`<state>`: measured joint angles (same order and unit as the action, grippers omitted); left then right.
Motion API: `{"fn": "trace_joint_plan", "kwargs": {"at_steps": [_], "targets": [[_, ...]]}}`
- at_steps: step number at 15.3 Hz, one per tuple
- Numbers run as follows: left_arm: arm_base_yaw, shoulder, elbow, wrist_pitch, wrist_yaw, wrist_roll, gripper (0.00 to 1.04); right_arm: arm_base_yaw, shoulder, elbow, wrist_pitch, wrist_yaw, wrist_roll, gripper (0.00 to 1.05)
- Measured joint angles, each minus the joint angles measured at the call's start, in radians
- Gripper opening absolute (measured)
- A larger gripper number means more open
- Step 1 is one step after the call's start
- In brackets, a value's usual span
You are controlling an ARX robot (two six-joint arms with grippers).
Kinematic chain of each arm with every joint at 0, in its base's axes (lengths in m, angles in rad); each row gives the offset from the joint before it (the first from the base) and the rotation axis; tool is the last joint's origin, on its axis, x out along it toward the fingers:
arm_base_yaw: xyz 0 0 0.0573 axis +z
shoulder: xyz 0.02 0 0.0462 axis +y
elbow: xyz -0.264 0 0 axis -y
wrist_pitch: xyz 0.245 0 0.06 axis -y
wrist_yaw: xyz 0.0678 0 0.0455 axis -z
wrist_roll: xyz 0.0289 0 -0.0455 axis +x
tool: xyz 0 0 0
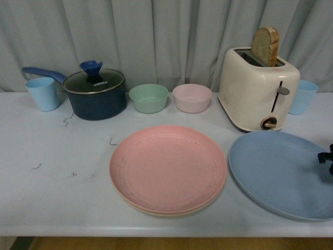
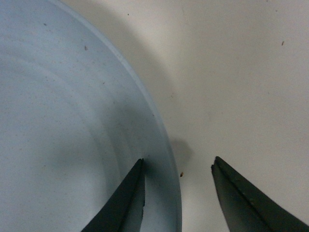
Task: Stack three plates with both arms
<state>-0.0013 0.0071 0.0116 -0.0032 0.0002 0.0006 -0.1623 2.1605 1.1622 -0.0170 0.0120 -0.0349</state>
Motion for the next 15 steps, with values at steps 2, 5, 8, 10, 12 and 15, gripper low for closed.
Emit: {"fn": "trace_joint_plan", "kwargs": {"at_steps": [2, 5, 8, 10, 12, 15], "targets": [[0.000, 0.000, 0.000, 0.000, 0.000, 0.000, 0.98, -0.007, 0.000, 0.000, -0.001, -0.006, 0.005, 0.19], [0.000, 0.000, 0.000, 0.000, 0.000, 0.000, 0.98, -0.034, -0.052, -0.029, 0.013, -0.071, 0.016, 0.04], [0.000, 0.000, 0.000, 0.000, 0.000, 0.000, 0.98, -0.075, -0.174, -0.111, 0.011, -0.106, 0.034, 0.03], [0.000, 0.000, 0.000, 0.000, 0.000, 0.000, 0.98, -0.111, -0.268, -0.176, -0.027, -0.146, 0.041, 0.03], [0.000, 0.000, 0.000, 0.000, 0.000, 0.000, 0.98, -0.128, -0.389, -0.228, -0.081, -0.206, 0.053, 0.03], [0.000, 0.000, 0.000, 0.000, 0.000, 0.000, 0.98, -0.042, -0.556, -0.231, -0.084, -0.320, 0.145, 0.03]]}}
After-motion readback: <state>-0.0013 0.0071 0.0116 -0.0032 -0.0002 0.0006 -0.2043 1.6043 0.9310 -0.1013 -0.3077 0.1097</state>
